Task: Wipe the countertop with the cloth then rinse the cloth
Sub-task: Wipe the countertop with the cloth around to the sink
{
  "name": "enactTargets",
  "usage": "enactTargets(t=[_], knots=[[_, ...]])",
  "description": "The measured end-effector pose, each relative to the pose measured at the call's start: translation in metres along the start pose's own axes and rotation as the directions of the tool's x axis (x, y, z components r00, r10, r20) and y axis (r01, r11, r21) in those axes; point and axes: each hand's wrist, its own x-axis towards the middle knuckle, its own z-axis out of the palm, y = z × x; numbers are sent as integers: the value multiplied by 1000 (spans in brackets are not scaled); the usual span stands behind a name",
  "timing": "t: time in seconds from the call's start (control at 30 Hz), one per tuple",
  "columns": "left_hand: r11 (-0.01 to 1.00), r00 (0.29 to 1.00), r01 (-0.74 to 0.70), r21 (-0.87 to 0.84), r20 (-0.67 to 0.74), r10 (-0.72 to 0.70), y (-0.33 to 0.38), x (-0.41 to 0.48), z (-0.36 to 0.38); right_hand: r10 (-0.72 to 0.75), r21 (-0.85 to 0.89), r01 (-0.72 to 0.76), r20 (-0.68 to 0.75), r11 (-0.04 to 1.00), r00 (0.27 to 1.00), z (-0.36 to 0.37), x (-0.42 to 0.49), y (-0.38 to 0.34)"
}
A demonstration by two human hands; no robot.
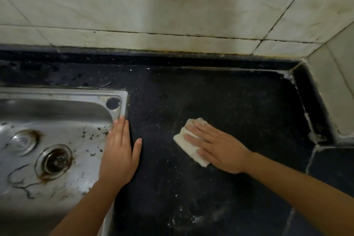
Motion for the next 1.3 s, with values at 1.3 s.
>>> enactTargets(t=[1.3], knots=[[991,999,2,-135,-33,-7,-5,2,6,81,-23,-84,-103,996,991,-27,146,3]])
